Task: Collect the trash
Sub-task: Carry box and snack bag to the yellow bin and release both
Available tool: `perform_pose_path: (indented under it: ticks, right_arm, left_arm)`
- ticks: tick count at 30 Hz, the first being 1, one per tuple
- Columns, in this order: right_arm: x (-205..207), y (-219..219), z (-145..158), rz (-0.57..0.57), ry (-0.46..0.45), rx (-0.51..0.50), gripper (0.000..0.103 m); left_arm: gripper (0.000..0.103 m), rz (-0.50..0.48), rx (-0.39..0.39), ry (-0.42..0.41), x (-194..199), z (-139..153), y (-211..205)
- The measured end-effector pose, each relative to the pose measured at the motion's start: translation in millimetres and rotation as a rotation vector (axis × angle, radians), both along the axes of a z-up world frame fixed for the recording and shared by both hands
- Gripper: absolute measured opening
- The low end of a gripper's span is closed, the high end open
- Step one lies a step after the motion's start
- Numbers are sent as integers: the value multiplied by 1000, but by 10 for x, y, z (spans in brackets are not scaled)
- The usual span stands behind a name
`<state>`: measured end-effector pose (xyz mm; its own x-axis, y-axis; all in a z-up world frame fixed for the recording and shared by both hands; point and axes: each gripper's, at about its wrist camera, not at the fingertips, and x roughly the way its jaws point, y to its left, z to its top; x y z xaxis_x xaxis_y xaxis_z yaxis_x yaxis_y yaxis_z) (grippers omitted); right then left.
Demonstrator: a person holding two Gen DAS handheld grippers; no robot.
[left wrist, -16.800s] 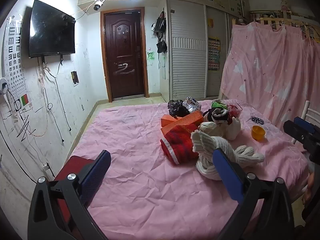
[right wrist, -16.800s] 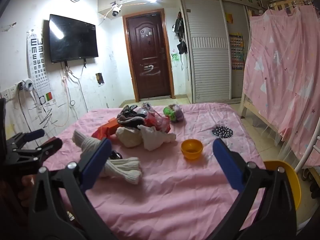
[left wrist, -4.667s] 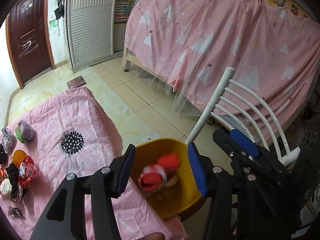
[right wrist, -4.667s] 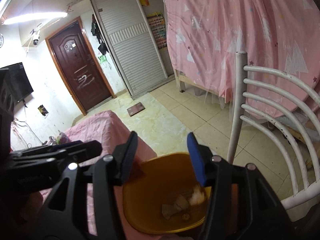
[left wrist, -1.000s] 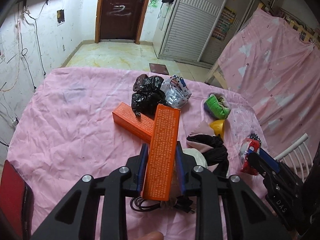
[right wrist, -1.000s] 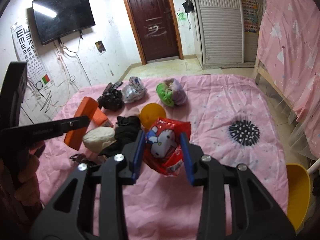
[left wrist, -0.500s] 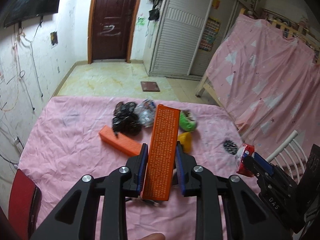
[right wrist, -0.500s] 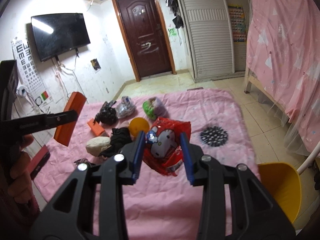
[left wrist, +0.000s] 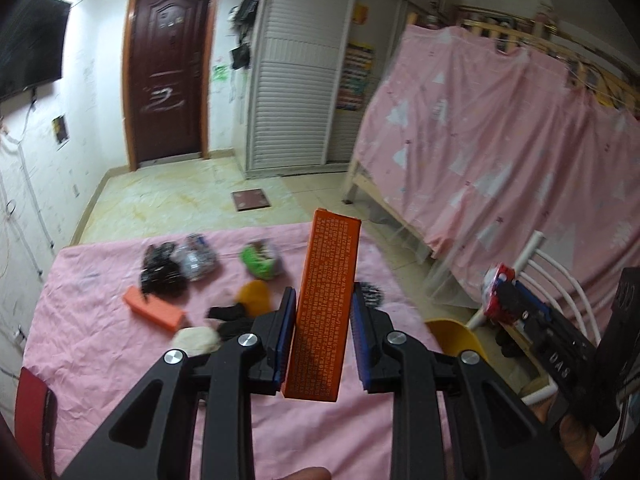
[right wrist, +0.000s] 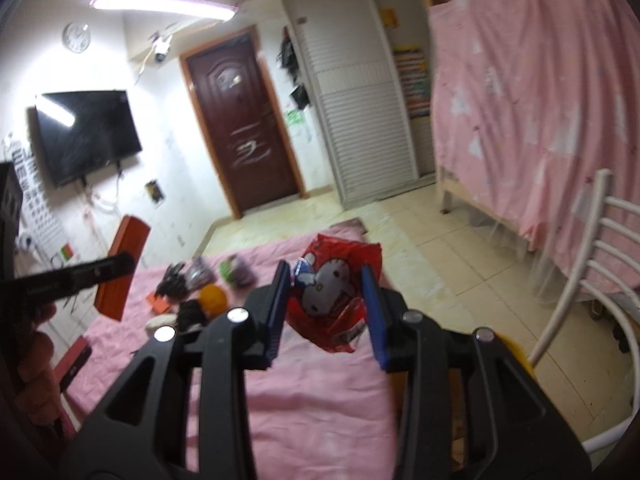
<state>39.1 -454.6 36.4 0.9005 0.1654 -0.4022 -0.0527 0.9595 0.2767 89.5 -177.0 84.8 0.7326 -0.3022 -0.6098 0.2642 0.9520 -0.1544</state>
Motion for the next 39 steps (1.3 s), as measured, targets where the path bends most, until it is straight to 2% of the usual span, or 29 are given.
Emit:
perform_pose_path:
  ticks: [6,10,19,24,29,32,33,36,39]
  right_arm:
    - [-212,-390,71,-67,-41,38,34]
    - [-285,-546,85,-97,-50,48,34]
    - [-290,-772,-30,-168,-8,40,34]
    - [-237,-940,-145,-189,20,72,34]
    - [-189,-1043,-233,-201,35,107,34]
    - [-198,-1086,-277,-211,40,123,36]
    - [-196,-1112,-299,-218,43,131,40]
    - [-184,-1166,-331,-222,47,156,45]
    - [-147,-1179,-347,-218,53,160,46]
  left_arm:
    - [20,-79,24,-13,-119,33,-449]
    - [20,-142,28,12,-166,8,-710]
    - [20,-302,7,75,-193,-160,-1421]
    - [20,-344,17,122,-109,-359,-1785]
    - [20,-358,16,150,-58,-508,-1969]
    - [29,-364,0,168,1,-562,-2038]
    - [39,-362,-10,177,37,-568,-2038]
    - [57,-346,-21,185,76,-574,-2016]
    - [58,-326,-19,183,89,-557,-1978]
